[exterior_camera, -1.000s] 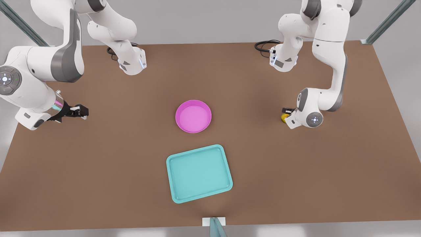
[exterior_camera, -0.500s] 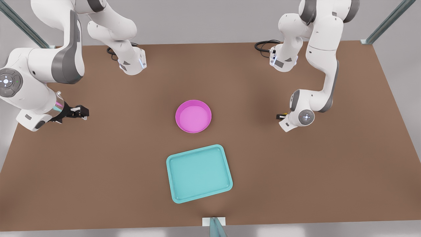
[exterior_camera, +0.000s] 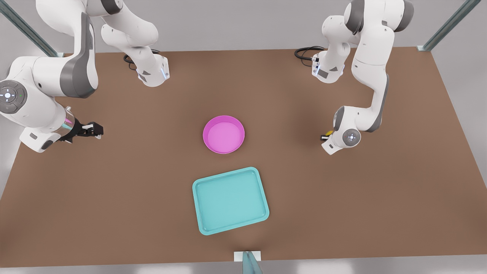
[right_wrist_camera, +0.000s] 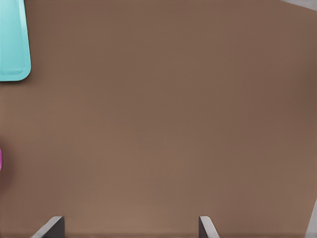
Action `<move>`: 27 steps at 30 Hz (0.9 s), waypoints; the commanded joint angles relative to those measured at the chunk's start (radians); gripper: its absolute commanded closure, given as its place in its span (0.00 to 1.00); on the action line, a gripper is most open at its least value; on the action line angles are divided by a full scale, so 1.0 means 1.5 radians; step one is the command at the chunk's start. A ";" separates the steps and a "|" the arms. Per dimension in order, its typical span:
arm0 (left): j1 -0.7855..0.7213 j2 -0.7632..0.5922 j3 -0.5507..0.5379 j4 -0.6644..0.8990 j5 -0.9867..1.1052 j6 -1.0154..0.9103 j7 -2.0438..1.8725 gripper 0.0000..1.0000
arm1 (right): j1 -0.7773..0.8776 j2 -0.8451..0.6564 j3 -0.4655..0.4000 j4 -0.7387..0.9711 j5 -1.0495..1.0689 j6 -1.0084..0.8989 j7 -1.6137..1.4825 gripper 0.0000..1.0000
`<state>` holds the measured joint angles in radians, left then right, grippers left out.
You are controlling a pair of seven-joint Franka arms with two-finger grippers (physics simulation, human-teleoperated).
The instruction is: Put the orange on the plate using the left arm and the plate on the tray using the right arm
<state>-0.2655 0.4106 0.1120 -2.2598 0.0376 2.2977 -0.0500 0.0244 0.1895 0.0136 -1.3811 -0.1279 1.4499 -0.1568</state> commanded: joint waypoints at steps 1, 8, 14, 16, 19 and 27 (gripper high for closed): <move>0.000 -0.005 0.000 0.000 -0.009 -0.005 -0.023 0.45 | 0.000 -0.001 0.000 0.000 0.000 0.000 -0.003 0.00; -0.206 -0.058 -0.004 0.167 -0.083 -0.258 -0.248 0.44 | -0.001 -0.001 0.000 0.000 0.000 0.000 -0.003 0.00; -0.415 0.181 -0.040 0.540 -0.213 -0.320 -0.586 0.43 | -0.002 0.004 -0.001 0.000 0.000 0.000 -0.003 0.00; -0.432 0.209 -0.066 0.554 -0.211 -0.312 -0.648 0.43 | -0.001 0.004 -0.001 -0.001 0.000 0.000 -0.003 0.00; -0.462 0.230 -0.066 0.578 -0.216 -0.276 -0.693 0.43 | -0.001 0.004 0.000 -0.001 0.000 0.000 -0.003 0.00; -0.439 0.280 -0.058 0.644 -0.215 -0.231 -0.696 0.00 | -0.002 0.006 -0.001 -0.001 0.000 0.000 -0.003 0.00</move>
<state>-0.9237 0.8311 0.0239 -1.2909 -0.2797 1.9222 -0.7164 0.0214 0.1984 0.0125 -1.3826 -0.1279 1.4497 -0.1601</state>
